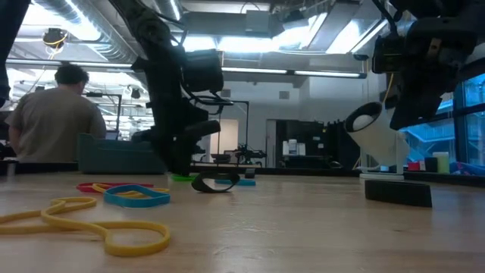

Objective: Pick and place rubber bands into bin
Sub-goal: Put the green rubber band into the bin

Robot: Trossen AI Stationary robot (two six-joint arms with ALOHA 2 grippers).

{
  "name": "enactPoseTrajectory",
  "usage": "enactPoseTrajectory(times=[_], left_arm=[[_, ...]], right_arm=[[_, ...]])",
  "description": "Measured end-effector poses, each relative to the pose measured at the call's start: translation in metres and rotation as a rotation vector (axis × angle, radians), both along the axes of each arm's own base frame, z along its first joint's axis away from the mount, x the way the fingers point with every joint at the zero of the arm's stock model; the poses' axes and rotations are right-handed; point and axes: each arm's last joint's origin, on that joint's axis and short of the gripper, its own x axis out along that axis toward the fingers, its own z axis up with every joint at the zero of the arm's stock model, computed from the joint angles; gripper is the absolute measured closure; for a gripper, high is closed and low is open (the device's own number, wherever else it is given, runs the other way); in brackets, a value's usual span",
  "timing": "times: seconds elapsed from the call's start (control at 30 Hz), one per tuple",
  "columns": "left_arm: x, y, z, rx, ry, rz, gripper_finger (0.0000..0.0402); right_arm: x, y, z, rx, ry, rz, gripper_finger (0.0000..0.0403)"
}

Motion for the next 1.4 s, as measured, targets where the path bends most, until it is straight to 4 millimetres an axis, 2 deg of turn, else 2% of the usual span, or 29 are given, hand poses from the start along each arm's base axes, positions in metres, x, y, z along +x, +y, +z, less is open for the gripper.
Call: enactPoseTrajectory(times=[0.13, 0.23, 0.37, 0.63, 0.77, 0.9, 1.07, 1.2, 1.4], left_arm=[[-0.001, -0.002, 0.003, -0.024, -0.015, -0.013, 0.039], [-0.005, -0.004, 0.012, -0.056, -0.031, -0.027, 0.0395], [-0.016, -0.001, 0.04, -0.034, -0.085, -0.022, 0.0399], [-0.06, 0.026, 0.105, 0.062, -0.246, 0.12, 0.0398], [-0.085, 0.046, 0.123, 0.146, -0.249, 0.167, 0.0399], [-0.107, 0.07, 0.126, 0.19, -0.201, 0.216, 0.0399], [-0.126, 0.094, 0.119, 0.184, -0.116, 0.256, 0.0399], [-0.13, 0.108, 0.108, 0.166, -0.055, 0.262, 0.0399], [-0.124, 0.119, 0.086, 0.116, 0.031, 0.24, 0.0392]], right_arm=[[0.0, 0.0, 0.0, -0.002, 0.0, 0.0, 0.0384], [0.0, 0.0, 0.0, -0.003, -0.001, 0.001, 0.0384], [0.0, 0.0, 0.0, -0.002, -0.002, 0.001, 0.0384], [0.002, 0.0, 0.002, 0.0, -0.026, -0.003, 0.0384], [0.004, 0.0, 0.004, -0.018, -0.062, -0.023, 0.0384], [0.006, -0.001, 0.005, -0.032, -0.082, -0.04, 0.0384], [0.006, -0.001, 0.005, -0.02, -0.093, -0.066, 0.0384], [0.007, -0.002, 0.005, -0.019, -0.094, -0.083, 0.0384], [0.007, -0.007, 0.006, -0.01, -0.097, -0.123, 0.0384]])
